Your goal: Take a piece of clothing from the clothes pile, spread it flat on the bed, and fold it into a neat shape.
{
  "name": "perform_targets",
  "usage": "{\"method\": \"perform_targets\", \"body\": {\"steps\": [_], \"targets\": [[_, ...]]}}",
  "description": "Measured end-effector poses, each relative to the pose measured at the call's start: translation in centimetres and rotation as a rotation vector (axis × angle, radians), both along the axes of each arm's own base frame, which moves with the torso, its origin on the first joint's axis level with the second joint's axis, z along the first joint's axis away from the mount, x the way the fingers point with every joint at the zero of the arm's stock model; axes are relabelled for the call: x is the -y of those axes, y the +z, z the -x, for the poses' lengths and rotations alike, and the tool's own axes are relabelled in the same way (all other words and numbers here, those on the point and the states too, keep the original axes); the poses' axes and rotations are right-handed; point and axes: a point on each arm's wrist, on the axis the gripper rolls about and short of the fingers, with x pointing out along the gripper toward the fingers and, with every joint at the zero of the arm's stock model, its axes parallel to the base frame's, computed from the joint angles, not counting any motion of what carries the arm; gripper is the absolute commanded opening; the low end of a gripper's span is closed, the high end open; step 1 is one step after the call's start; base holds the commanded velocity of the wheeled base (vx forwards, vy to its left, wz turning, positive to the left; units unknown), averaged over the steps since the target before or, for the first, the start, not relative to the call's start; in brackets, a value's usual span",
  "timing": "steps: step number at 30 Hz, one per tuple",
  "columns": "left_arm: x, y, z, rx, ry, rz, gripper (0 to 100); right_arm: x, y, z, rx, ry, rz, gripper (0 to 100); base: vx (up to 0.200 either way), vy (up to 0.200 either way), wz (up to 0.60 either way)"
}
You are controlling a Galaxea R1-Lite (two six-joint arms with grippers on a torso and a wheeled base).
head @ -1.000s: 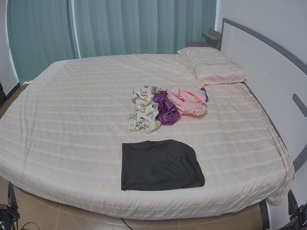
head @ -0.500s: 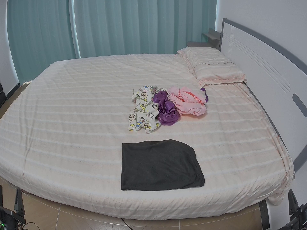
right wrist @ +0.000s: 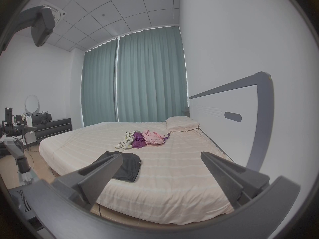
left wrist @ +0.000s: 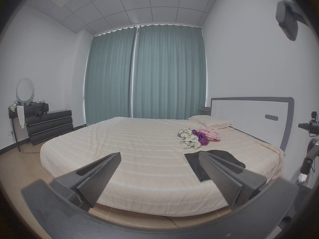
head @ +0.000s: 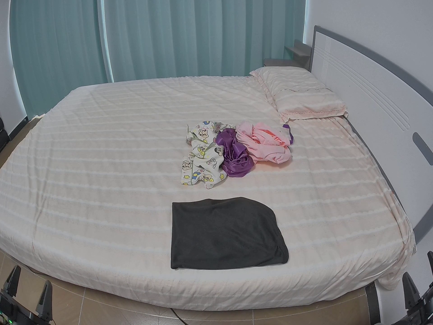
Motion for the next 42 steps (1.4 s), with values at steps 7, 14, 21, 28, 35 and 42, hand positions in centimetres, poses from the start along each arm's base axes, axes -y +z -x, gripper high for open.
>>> {"method": "perform_targets", "body": {"steps": [7, 14, 21, 28, 35, 42], "targets": [[0.02, -0.08, 0.00, -0.008, -0.010, -0.017, 100, 0.25, -0.51, -0.06, -0.044, -0.111, -0.005, 100, 0.000, 0.000, 0.00], [0.02, -0.08, -0.01, -0.009, -0.010, -0.019, 100, 0.24, -0.58, -0.06, -0.050, -0.104, 0.019, 100, 0.000, 0.000, 0.00], [0.05, -0.09, -0.01, -0.010, -0.022, -0.013, 100, 0.23, -0.57, -0.07, -0.051, -0.096, 0.002, 100, 0.000, 0.000, 0.00], [0.04, -0.09, -0.01, -0.011, -0.016, 0.000, 100, 0.23, -0.56, -0.07, -0.050, -0.094, 0.002, 100, 0.000, 0.000, 0.00], [0.03, -0.08, -0.02, -0.011, -0.012, -0.010, 100, 0.23, -0.56, -0.07, -0.050, -0.094, 0.011, 100, 0.000, 0.000, 0.00], [0.03, -0.09, -0.03, -0.012, -0.012, -0.018, 100, 0.22, -0.57, -0.07, -0.051, -0.092, 0.016, 100, 0.000, 0.000, 0.00]]}}
